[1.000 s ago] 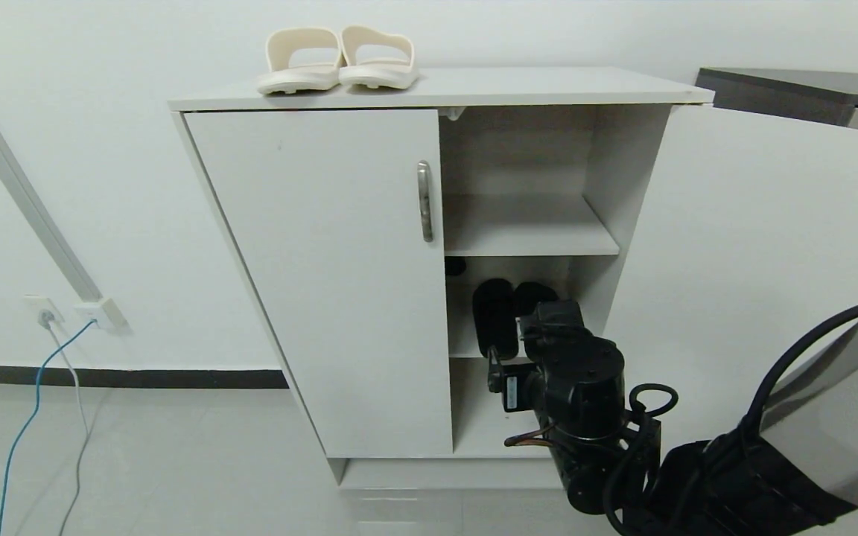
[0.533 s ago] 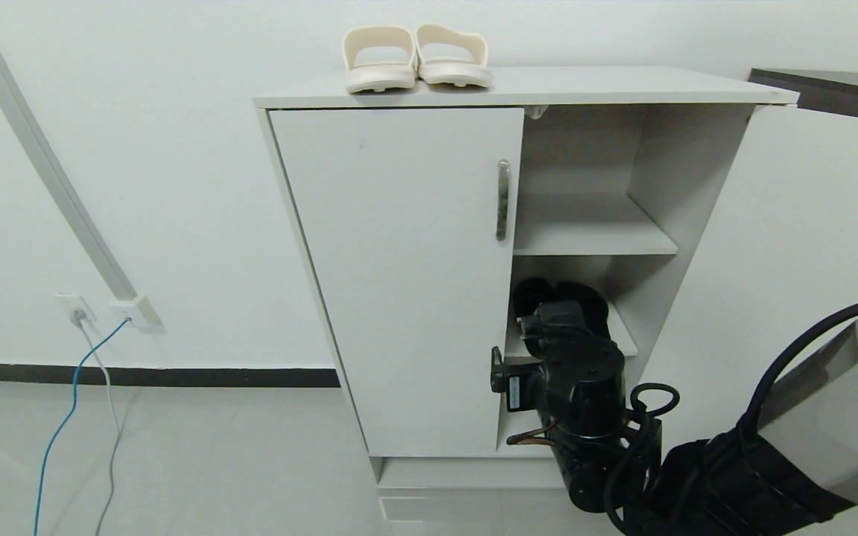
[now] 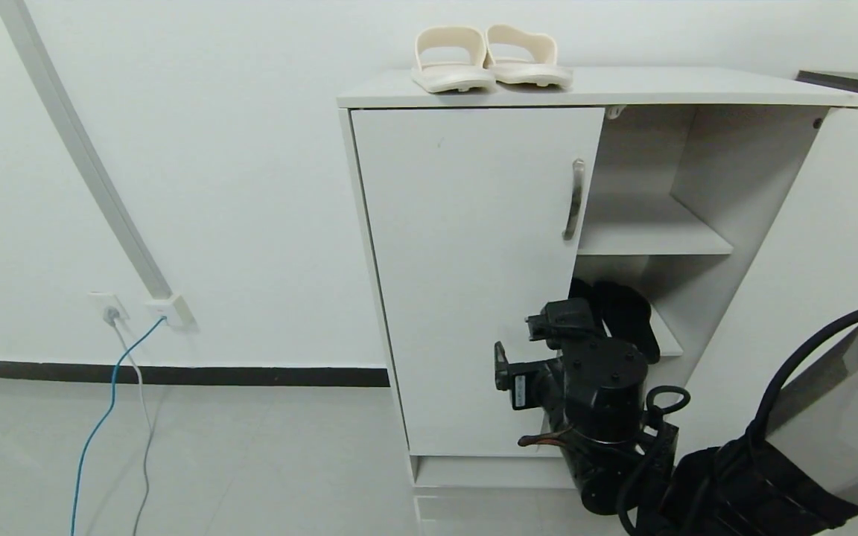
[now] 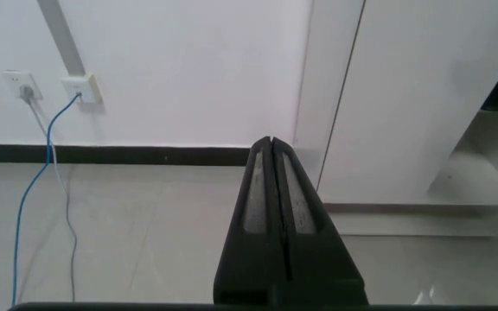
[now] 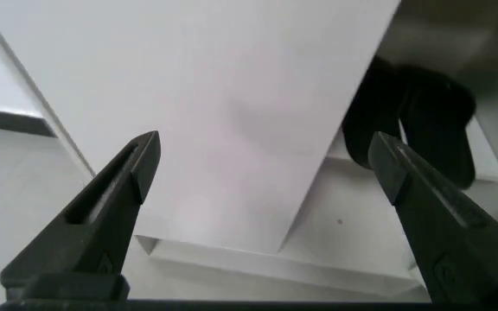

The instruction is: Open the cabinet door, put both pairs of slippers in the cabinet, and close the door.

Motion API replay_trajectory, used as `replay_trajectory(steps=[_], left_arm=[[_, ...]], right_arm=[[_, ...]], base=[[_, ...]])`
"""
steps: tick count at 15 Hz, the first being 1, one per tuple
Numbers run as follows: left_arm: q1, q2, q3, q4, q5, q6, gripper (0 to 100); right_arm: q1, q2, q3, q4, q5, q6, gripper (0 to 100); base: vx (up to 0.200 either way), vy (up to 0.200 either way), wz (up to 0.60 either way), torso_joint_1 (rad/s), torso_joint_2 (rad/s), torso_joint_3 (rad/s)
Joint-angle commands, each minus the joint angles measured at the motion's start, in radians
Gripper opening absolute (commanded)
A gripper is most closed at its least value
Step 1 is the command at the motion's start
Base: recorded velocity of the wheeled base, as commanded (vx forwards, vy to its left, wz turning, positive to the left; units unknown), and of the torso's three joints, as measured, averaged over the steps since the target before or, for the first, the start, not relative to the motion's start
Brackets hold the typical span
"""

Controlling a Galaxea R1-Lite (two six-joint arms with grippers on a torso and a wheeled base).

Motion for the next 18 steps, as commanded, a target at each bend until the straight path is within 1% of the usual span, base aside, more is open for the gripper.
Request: replay_trajectory(steps=[1,18], left_arm=[[-0.001,0.002,0.0,0.0,0.001,0.0,0],[-0.001,0.002,0.0,0.0,0.001,-0.003,0]], right_arm=[[-0.006,-0.005,0.009,-0.002,-0.003,-0.003,100],[-0.003,0.001,0.015,-0.011,-0.003,-0.025,100]], base=[[0.0,0.0,0.0,0.0,0.0,0.0],[0.0,0.0,0.0,0.0,-0.01,-0.008]])
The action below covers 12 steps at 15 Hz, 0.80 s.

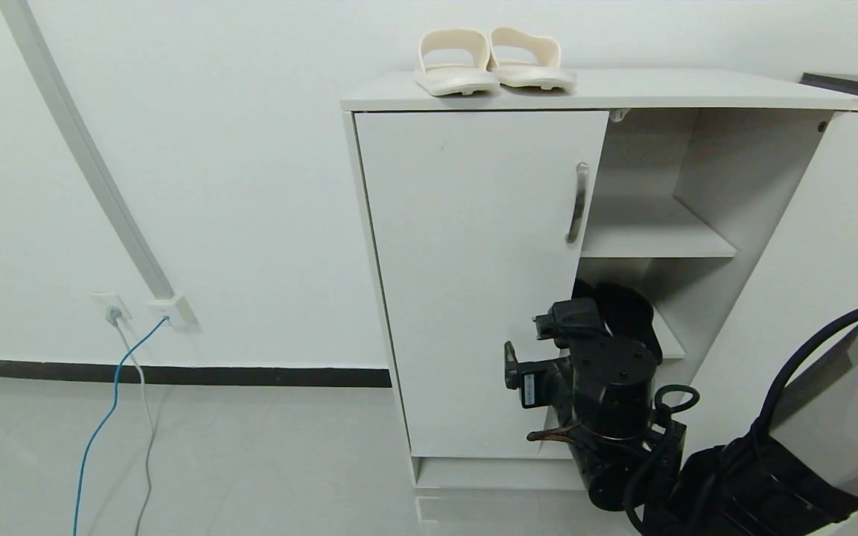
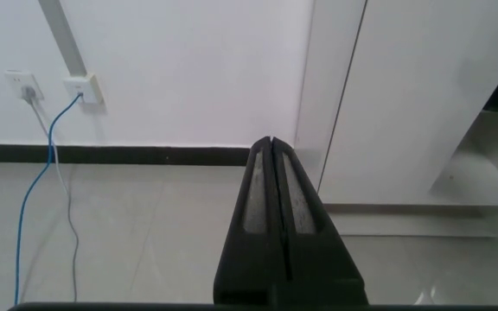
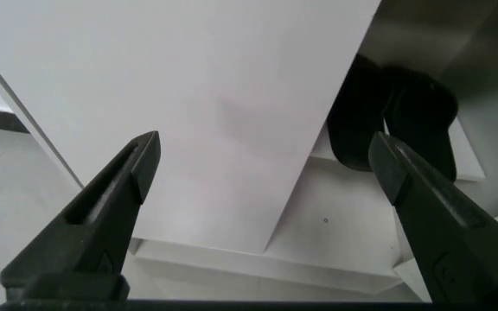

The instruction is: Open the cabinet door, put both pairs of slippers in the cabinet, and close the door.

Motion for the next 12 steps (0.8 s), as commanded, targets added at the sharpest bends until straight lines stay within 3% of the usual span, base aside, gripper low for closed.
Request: replay_trajectory(steps=[1,6,12], left_arm=[[0.0,0.002,0.0,0.0,0.0,0.0,0],[0.0,0.002,0.0,0.0,0.0,0.0,0],[0.0,0.002,0.0,0.0,0.0,0.0,0]], right_arm=[[0.0,0.005,0.0,0.0,0.0,0.0,100],[0.0,0.005,0.0,0.001,0.0,-0.001,100],[0.002,0.006,0.005,0.001,0.0,-0.007,100]], base=[[0.0,0.0,0.0,-0.036,-0.09,-0.251],[0.0,0.0,0.0,0.03,-0.43,-0.356],[0.0,0.0,0.0,0.116,-0.46,-0.346]])
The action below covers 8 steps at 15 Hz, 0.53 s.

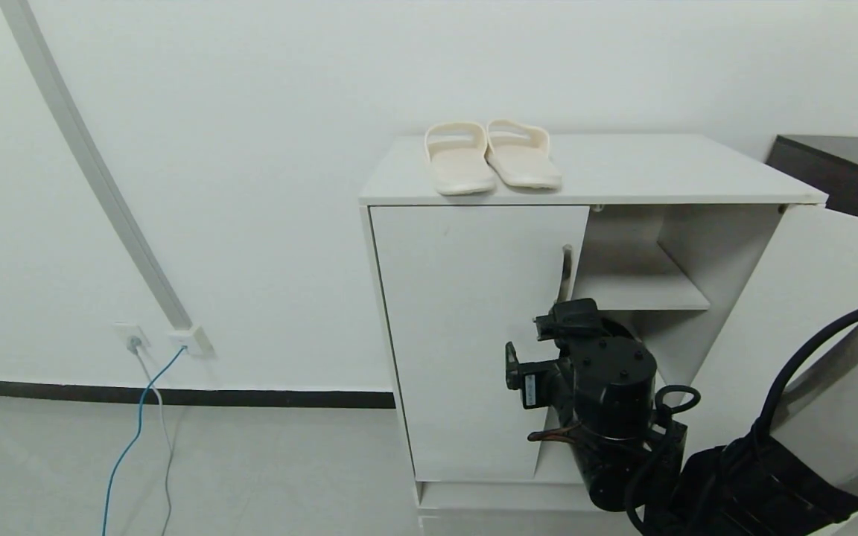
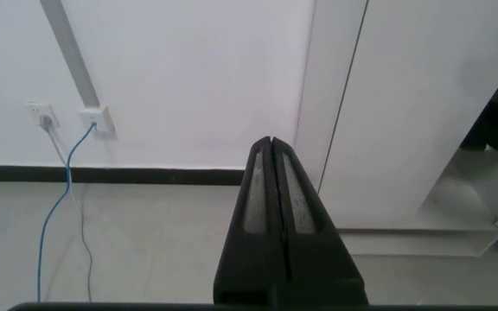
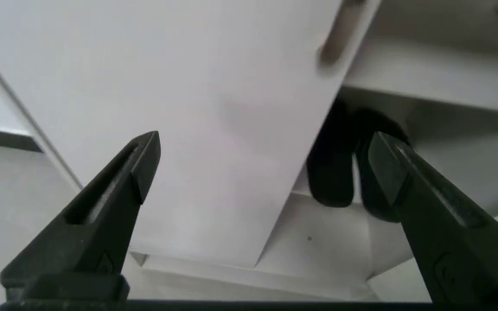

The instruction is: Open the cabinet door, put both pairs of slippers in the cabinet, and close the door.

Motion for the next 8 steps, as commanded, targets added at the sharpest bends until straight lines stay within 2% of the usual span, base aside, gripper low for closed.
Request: replay_trajectory(steps=[1,8], left_arm=[[0.0,0.002,0.0,0.0,-0.001,0.0,0],[0.0,0.002,0.0,0.0,-0.001,0.001,0]], right_arm=[[0.002,0.003,0.001,-0.001,0.001,-0.002,100],[0.003,0.006,0.002,0.001,0.001,-0.002,100]], base=[[0.0,0.0,0.0,0.144,-0.46,-0.325],[0.0,0.0,0.0,0.173,-0.49,-0.323]])
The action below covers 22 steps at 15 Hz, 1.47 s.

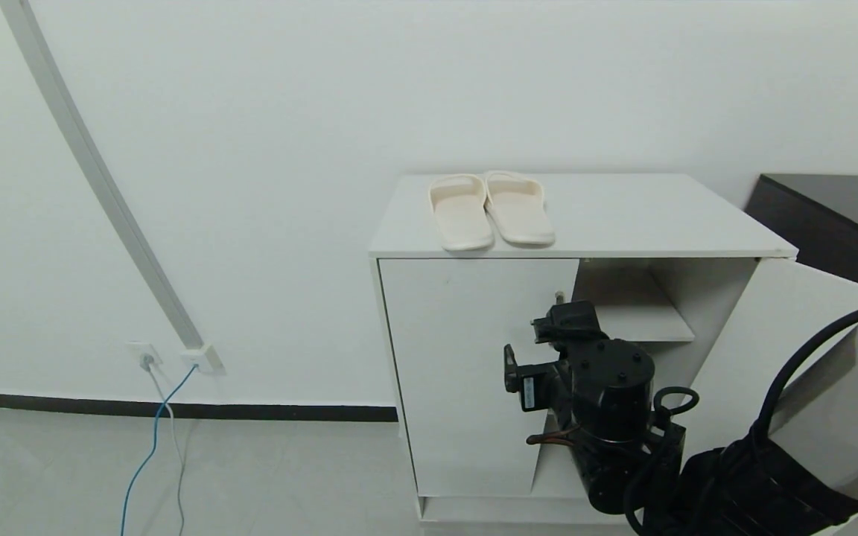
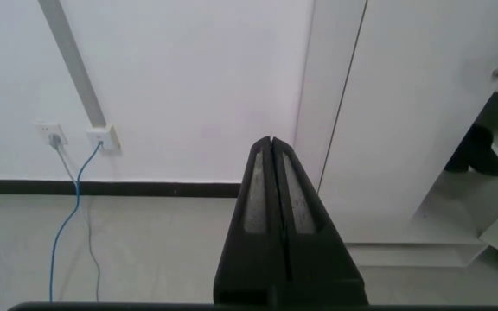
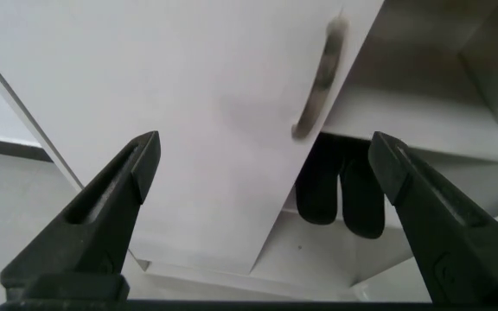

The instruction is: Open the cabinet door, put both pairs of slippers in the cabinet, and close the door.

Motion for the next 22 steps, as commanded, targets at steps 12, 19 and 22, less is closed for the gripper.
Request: replay_trajectory(steps=[12,19,22], left_arm=[[0.0,0.002,0.0,0.0,-0.001,0.0,0],[0.0,0.002,0.0,0.0,-0.001,0.0,0],[0.0,0.002,0.0,0.0,-0.001,0.001,0]], right_arm=[[-0.001,0.004,0.004,0.0,0.0,0.0,100],[-0.001,0.004,0.018,0.002,0.005,-0.001,100],[-0.001,0.002,0.014,0.002,0.028,-0.004,100]], base=[[0.0,0.0,0.0,0.235,-0.56,-0.325],[0.0,0.0,0.0,0.192,-0.42,-0.228],[0.0,0.0,0.0,0.167,-0.36,-0.194]])
